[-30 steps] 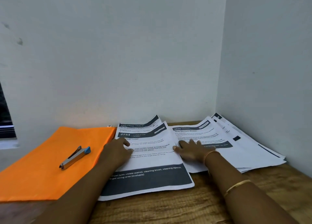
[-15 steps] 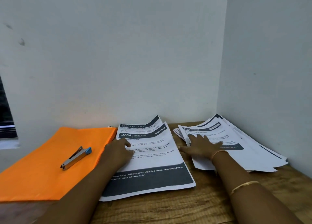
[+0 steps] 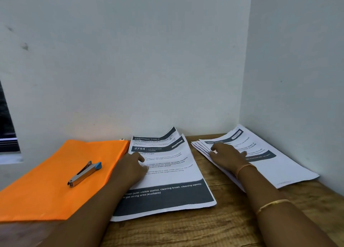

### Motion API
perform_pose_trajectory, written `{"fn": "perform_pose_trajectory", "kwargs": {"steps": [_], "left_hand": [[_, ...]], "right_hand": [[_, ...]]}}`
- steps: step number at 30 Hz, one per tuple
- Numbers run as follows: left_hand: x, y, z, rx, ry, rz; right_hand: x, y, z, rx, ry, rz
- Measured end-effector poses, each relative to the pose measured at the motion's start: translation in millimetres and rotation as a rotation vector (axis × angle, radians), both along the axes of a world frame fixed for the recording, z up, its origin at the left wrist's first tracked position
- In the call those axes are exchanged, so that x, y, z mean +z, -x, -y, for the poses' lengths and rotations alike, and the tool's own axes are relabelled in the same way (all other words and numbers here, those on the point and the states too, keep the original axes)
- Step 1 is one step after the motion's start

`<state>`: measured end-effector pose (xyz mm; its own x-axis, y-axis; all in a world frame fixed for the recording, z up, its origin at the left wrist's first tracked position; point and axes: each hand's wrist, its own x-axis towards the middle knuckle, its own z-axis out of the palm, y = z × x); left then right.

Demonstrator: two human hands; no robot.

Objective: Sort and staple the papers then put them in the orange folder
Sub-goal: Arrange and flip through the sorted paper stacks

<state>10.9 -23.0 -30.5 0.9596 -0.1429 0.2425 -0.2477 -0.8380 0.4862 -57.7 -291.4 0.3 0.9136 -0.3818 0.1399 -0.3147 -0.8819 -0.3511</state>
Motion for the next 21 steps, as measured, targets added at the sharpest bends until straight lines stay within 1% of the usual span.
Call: {"fn": "perform_pose_trajectory", "kwargs": {"steps": [3, 4, 8, 12, 14, 18, 21], "left_hand": [[0.2, 0.9, -0.2, -0.005, -0.025, -0.037], [0.5, 1.2, -0.3, -0.006, -0.036, -0.044], [2.2, 3.3, -0.3, -0.001, -0.066, -0.048], [3.1, 4.6, -1.1, -0.006, -0.096, -0.073], [3.7, 5.6, -0.7, -0.014, -0.130, -0.098], [4.5, 6.3, 0.6, -0.021, -0.147, -0.124], [3.3, 6.6, 0.8, -0.027, -0.141, -0.128]], "right_hand": [[-1.3, -2.9, -19.5, 0.077, -0.053, 0.124], [-2.5, -3.1, -25.2, 0.102, -0.039, 0.133], [-6.4, -2.8, -40.0, 0.188, 0.019, 0.047], [-11.4, -6.8, -42.5, 0.270, 0.061, 0.009], [-10.5, -7.1, -44.9, 0.263, 0.072, 0.026], [-8.7, -7.3, -49.6, 0.224, 0.084, 0.128], [-10.0, -6.9, -49.4, 0.212, 0.055, 0.136]]}}
